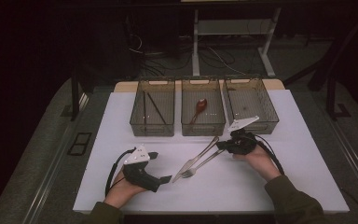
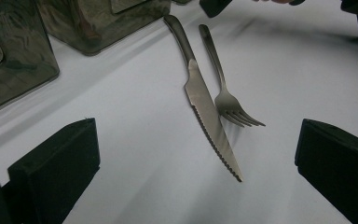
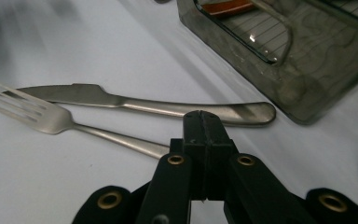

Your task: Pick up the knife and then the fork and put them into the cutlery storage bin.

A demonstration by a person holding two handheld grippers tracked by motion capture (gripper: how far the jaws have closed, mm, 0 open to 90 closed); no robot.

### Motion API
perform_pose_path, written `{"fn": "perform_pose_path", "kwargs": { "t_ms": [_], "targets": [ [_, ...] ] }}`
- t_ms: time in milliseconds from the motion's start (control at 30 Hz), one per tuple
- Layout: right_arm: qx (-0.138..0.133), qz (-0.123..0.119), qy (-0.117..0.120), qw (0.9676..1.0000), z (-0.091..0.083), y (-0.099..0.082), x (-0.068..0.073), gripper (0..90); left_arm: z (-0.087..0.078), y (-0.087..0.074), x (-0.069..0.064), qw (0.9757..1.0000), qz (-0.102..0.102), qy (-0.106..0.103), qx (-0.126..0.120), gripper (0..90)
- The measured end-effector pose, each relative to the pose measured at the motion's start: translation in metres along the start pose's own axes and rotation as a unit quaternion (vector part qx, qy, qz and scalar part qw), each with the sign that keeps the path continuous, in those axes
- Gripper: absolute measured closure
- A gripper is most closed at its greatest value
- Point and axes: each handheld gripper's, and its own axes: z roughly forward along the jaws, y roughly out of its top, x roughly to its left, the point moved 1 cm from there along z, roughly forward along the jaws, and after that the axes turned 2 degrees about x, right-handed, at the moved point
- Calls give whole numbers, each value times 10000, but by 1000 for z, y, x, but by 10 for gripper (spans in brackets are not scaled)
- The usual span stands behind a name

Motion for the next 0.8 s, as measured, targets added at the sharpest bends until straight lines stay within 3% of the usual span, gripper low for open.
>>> {"fn": "perform_pose_path", "kwargs": {
  "t_ms": [367, 800],
  "targets": [
    [385, -166, -132, 9990, 21, 1, 1, 888, 1, 0, -1, 10000, -5, -43, 7, 0],
    [538, -262, -157, 9981, 15, -6, 7, 889, 0, 0, -1, 10000, -31, -69, -10, 0]
  ]
}}
